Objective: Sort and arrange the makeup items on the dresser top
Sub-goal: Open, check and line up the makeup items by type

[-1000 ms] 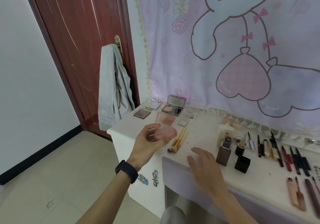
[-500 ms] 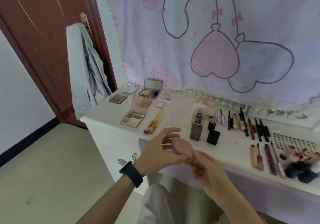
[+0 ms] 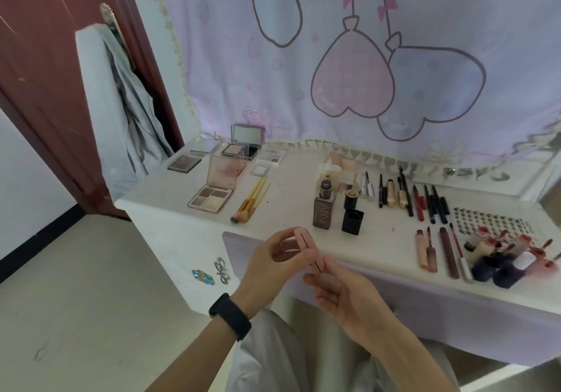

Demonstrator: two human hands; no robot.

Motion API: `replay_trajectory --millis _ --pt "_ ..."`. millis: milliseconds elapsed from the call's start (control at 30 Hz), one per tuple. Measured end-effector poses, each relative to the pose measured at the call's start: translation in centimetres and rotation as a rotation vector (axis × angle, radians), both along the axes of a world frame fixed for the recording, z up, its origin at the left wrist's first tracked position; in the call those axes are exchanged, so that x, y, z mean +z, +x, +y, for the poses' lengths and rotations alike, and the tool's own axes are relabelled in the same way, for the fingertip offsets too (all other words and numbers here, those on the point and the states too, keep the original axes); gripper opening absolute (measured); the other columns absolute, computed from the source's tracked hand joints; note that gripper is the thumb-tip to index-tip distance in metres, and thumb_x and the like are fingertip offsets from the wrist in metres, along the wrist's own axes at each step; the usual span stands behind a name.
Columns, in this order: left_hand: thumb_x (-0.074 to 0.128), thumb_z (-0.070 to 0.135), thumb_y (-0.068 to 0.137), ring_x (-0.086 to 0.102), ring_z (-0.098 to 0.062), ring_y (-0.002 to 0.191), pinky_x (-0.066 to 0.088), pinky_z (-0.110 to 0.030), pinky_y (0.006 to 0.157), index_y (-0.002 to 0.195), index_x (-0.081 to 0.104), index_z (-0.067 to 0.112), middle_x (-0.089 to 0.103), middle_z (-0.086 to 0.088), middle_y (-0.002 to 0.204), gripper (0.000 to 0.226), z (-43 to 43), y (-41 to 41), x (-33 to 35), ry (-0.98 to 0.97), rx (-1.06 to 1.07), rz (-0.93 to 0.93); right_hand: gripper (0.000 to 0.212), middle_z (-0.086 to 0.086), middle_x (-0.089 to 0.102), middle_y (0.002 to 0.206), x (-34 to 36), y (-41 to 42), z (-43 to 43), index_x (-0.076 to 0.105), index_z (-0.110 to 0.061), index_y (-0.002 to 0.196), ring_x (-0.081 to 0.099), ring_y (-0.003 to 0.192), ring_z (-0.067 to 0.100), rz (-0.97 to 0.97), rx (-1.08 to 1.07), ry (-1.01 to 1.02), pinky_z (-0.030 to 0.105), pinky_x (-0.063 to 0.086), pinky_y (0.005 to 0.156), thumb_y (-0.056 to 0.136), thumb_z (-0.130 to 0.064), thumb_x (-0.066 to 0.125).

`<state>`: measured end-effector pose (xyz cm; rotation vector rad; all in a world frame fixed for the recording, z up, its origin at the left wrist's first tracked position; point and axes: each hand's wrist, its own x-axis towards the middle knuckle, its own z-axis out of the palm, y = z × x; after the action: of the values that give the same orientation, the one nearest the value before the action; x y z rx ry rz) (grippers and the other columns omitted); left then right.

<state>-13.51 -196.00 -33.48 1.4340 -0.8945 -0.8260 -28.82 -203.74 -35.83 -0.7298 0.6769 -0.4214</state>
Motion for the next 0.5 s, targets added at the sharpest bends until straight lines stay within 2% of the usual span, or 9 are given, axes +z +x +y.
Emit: replay_trajectory --millis 67,133,200,300,500 --pt "0.084 0.031 0.071 0.07 -0.012 0.102 0.055 -0.021 0.083 0.123 0.063 0.027 0.074 0.004 0.109 0.056 0.0 0.2 0.0 -0.005 -0.017 -0.049 0.051 0.026 0.074 0.103 -0.1 -0.1 -0.4 0.073 -0.005 0.115 0.07 0.067 0.022 0.023 0.001 -0.058 0.029 0.059 0.059 0.075 -0.036 0.073" --pt "0.088 0.029 0.068 0.068 -0.011 0.106 0.054 -0.026 0.091 0.127 0.061 0.029 0.072 0.007 0.113 0.065 0.0 0.5 0.0 0.002 -0.052 -0.164 0.059 0.023 0.074 0.106 0.0 -0.2 -0.8 0.07 -0.004 0.118 0.073 0.075 0.027 0.032 -0.005 -0.1 0.03 0.06 0.063 0.072 -0.04 0.076" --pt "0.089 0.032 0.068 0.065 -0.008 0.111 0.052 -0.026 0.096 0.131 0.058 0.031 0.069 0.012 0.118 0.071 0.3 0.6 0.0 0.01 -0.1 -0.292 0.069 0.02 0.075 0.107 0.5 -0.4 -1.0 0.068 -0.007 0.119 0.075 0.086 0.03 0.06 0.021 -0.183 0.031 0.06 0.069 0.067 -0.05 0.083" --pt "0.086 0.043 0.065 0.064 -0.004 0.111 0.051 -0.024 0.097 0.131 0.058 0.035 0.068 0.019 0.118 0.072 0.6 0.7 0.4 0.013 -0.138 -0.398 0.083 0.012 0.076 0.106 1.2 -0.6 -1.1 0.067 -0.014 0.119 0.074 0.098 0.028 0.129 0.086 -0.361 0.031 0.06 0.077 0.056 -0.063 0.091" --pt "0.09 0.03 0.066 0.065 -0.001 0.11 0.051 -0.017 0.093 0.129 0.056 0.04 0.067 0.023 0.119 0.072 1.0 1.0 0.4 -0.053 -0.141 -0.502 0.053 0.01 0.078 0.095 2.0 -0.6 -0.8 0.07 -0.019 0.112 0.076 0.089 0.027 0.162 0.087 -0.505 0.028 0.061 0.073 0.069 -0.048 0.082"
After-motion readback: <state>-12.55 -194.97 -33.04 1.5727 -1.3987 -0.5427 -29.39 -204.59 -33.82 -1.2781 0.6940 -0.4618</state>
